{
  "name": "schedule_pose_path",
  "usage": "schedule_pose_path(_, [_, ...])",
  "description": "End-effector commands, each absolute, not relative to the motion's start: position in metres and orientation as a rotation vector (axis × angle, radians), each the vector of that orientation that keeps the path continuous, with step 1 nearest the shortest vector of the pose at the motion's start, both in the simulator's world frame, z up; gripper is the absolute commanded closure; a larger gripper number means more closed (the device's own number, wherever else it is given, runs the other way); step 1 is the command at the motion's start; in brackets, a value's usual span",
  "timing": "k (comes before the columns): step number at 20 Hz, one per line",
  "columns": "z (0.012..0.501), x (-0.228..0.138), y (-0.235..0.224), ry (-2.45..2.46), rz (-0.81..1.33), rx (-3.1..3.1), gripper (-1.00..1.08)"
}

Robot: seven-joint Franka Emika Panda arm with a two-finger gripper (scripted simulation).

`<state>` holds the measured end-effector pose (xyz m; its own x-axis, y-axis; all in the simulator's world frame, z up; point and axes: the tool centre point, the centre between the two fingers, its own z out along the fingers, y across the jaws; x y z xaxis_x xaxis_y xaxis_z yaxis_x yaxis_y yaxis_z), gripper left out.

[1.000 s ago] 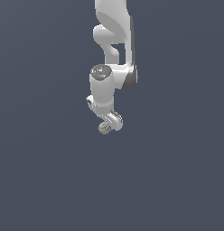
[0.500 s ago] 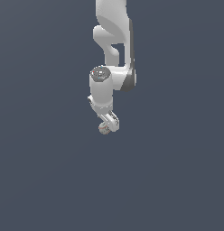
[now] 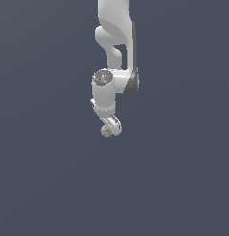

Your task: Pick up the object and move it to a goal position.

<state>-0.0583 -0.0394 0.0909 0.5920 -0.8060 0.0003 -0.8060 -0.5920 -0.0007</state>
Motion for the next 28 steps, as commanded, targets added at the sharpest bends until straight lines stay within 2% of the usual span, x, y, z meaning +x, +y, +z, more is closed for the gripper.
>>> schedule_pose_path(1, [0.082,-0.059,-0.04,1.421,0.0,-2.802,-0.92])
schedule_pose_path(12, [0.048,-0.059,-0.04,1.425,0.0,-2.8,-0.92])
schedule_pose_path(13, [0.048,-0.059,-0.04,1.425,0.0,-2.8,1.08])
schedule_pose_path(28, [0.056,-0.058,-0.036,1.423,-0.002,-2.799,1.08])
